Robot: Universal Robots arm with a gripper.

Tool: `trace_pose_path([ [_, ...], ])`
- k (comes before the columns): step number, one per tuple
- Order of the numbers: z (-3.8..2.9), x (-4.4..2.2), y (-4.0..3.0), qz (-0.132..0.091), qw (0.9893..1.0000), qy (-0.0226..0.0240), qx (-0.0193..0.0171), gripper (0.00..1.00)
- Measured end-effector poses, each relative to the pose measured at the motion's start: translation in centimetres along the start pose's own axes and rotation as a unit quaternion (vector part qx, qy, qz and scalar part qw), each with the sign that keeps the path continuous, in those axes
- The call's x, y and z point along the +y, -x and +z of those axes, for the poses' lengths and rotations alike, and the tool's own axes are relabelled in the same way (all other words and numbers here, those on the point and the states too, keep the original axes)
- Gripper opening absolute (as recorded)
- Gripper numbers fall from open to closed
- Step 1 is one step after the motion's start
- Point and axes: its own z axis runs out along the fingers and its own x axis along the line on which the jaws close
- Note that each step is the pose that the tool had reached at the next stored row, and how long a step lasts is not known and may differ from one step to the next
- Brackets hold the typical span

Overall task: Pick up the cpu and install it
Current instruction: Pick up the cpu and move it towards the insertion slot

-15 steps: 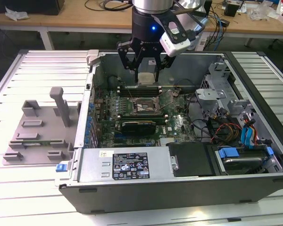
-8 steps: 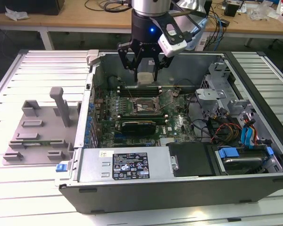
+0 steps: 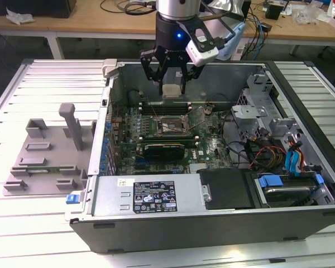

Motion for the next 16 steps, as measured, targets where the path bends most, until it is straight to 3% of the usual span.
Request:
trace_pose_path([
  [6,0.73,0.55,0.47,0.0,1.0,0.0001,-0.0001,0.55],
  [16,0.82,0.56,0.57,0.0,1.0,0.0,0.0,0.55],
])
